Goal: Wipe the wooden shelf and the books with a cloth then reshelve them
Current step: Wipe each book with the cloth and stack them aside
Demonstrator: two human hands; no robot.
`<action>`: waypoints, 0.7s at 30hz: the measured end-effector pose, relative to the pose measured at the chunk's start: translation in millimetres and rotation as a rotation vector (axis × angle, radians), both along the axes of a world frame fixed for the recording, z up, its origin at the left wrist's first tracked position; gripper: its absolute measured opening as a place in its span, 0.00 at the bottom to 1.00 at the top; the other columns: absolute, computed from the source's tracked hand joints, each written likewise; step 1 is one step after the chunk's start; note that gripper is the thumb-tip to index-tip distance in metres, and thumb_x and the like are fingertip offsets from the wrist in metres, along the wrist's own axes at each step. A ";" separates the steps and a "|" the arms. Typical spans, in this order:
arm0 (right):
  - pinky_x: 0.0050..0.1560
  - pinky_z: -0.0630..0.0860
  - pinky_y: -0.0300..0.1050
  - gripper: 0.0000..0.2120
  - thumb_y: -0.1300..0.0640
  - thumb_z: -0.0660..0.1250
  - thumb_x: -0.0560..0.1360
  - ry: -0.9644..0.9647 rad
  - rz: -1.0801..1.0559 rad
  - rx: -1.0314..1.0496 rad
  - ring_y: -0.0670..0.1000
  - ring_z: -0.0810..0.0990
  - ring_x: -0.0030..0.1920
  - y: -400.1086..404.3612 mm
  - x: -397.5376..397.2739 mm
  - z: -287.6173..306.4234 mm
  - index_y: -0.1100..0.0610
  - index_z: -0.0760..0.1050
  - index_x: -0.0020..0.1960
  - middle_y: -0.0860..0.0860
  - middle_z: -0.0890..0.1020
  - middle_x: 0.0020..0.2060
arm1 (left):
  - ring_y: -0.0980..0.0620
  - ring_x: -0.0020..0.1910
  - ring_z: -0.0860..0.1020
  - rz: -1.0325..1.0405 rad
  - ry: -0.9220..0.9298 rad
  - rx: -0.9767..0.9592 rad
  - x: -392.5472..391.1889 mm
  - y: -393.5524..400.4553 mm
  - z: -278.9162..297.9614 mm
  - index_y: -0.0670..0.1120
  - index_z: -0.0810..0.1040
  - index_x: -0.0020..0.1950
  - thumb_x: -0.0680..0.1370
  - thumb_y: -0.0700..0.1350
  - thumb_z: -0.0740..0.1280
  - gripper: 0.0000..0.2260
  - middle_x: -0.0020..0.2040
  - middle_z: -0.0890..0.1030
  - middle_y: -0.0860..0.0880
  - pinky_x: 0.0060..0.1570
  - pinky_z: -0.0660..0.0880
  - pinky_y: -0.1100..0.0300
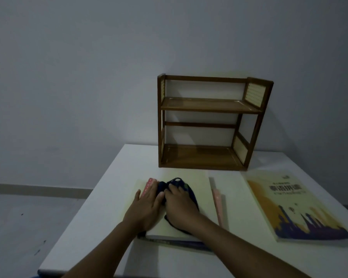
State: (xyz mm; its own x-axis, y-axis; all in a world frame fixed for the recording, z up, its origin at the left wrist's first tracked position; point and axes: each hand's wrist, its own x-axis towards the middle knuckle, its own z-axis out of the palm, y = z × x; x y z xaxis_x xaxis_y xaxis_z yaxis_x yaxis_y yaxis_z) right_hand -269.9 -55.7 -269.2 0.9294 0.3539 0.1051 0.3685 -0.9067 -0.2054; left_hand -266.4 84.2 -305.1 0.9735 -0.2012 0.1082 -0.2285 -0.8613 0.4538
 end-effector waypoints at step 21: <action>0.71 0.62 0.53 0.28 0.62 0.67 0.74 0.008 -0.031 0.053 0.59 0.63 0.70 -17.1 -29.8 -3.1 0.58 0.64 0.72 0.55 0.64 0.71 | 0.58 0.75 0.34 0.046 -0.018 0.065 1.4 1.4 -4.8 0.51 0.41 0.79 0.66 0.72 0.24 0.46 0.78 0.38 0.52 0.74 0.33 0.47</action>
